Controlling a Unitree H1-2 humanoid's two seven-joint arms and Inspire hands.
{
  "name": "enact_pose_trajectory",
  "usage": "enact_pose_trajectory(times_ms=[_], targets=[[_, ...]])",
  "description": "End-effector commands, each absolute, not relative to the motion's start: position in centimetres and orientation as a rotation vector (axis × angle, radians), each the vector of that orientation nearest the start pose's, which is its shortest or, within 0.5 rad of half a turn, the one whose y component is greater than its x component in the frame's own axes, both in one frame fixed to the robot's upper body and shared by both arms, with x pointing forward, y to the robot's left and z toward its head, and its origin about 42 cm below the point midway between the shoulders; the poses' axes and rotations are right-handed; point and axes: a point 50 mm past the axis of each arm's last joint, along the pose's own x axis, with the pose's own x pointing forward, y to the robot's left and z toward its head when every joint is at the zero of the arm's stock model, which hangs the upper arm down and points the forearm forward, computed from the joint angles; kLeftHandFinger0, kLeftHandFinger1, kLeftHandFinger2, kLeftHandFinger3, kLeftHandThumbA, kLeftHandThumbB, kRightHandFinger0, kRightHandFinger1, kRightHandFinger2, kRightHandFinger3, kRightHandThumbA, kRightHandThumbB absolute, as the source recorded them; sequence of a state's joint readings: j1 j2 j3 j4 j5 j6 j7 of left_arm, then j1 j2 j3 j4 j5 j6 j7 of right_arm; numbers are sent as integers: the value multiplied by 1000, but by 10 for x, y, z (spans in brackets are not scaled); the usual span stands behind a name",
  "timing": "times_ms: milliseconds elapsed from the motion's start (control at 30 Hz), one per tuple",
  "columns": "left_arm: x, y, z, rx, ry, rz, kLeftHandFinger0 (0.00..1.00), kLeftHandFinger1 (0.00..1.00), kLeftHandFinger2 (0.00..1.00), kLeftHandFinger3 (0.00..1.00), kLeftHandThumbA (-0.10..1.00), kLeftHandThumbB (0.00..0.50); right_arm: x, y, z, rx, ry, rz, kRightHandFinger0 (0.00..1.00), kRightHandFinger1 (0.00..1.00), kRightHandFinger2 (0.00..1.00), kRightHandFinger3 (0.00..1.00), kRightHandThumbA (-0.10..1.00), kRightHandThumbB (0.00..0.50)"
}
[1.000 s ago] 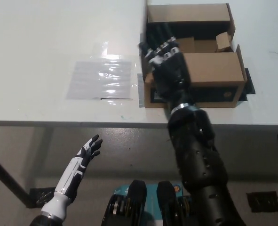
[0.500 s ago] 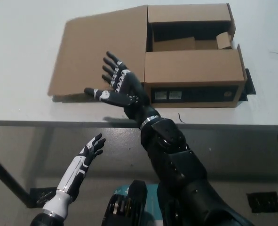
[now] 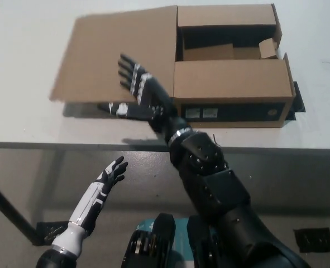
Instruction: A small storage box is placed at the center of the table and the robot uses its right hand to slide under its lid and push it upwards to open it
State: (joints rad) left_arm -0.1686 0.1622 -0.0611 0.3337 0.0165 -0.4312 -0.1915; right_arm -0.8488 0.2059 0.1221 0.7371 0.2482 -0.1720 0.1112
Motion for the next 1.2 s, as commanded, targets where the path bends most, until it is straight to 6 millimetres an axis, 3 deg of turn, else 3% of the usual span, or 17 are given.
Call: enact_pose_trajectory(times_ms=[0, 67, 167, 267, 333, 433, 533, 600, 700, 800, 867, 900, 933, 1067, 1167], targets=[[336, 237, 98, 210, -298, -310, 1000, 1000, 1000, 1000, 1000, 500, 448, -1, 354, 312, -513, 627, 1000, 1000, 1000, 1000, 1000, 323], [336, 237, 97, 203, -296, -311, 1000, 1000, 1000, 1000, 1000, 500, 431, -5, 388, 404, -575, 656, 1000, 1000, 1000, 1000, 1000, 327], [335, 236, 95, 204, -293, -311, 1000, 1000, 1000, 1000, 1000, 500, 407, -14, 430, 480, -671, 723, 1000, 1000, 1000, 1000, 1000, 374], [335, 236, 94, 201, -291, -312, 1000, 1000, 1000, 1000, 1000, 500, 375, -37, 468, 518, -790, 795, 1000, 1000, 1000, 1000, 1000, 381], [335, 236, 94, 205, -290, -314, 1000, 1000, 1000, 1000, 1000, 500, 355, -49, 480, 553, -830, 821, 1000, 1000, 1000, 1000, 1000, 393], [336, 236, 94, 202, -289, -313, 1000, 1000, 1000, 1000, 1000, 500, 326, -71, 490, 602, -910, 875, 1000, 1000, 1000, 1000, 1000, 364], [338, 235, 95, 200, -287, -317, 1000, 1000, 1000, 1000, 1000, 500, 295, -105, 490, 594, -1034, 891, 1000, 1000, 1000, 1000, 1000, 358], [337, 234, 94, 197, -291, -311, 1000, 1000, 1000, 1000, 1000, 500, 283, -128, 486, 520, -1119, 876, 1000, 1000, 1000, 1000, 1000, 337], [334, 236, 93, 199, -295, -302, 1000, 1000, 1000, 1000, 1000, 500, 251, -165, 470, 359, -1211, 695, 1000, 1000, 1000, 1000, 1000, 394], [335, 238, 92, 209, -292, -293, 1000, 1000, 1000, 1000, 1000, 500, 218, -194, 428, 96, -1280, 557, 1000, 1000, 1000, 1000, 1000, 460], [333, 239, 91, 203, -289, -294, 1000, 1000, 1000, 1000, 1000, 500, 205, -204, 402, 10, -1305, 497, 1000, 1000, 1000, 1000, 955, 440], [334, 240, 91, 196, -289, -294, 1000, 1000, 1000, 1000, 1000, 500, 193, -212, 384, -96, -1340, 404, 1000, 1000, 1000, 1000, 1000, 399], [333, 241, 90, 194, -285, -293, 1000, 1000, 1000, 1000, 1000, 500, 188, -213, 378, -168, -1370, 336, 1000, 1000, 1000, 1000, 1000, 381], [333, 240, 85, 188, -267, -295, 1000, 1000, 1000, 1000, 1000, 500, 156, -218, 330, -215, -1192, 266, 1000, 1000, 1000, 1000, 1000, 303], [332, 240, 82, 186, -258, -296, 1000, 1000, 1000, 1000, 1000, 500, 158, -217, 299, -143, -1062, 233, 1000, 1000, 1000, 1000, 1000, 348]])
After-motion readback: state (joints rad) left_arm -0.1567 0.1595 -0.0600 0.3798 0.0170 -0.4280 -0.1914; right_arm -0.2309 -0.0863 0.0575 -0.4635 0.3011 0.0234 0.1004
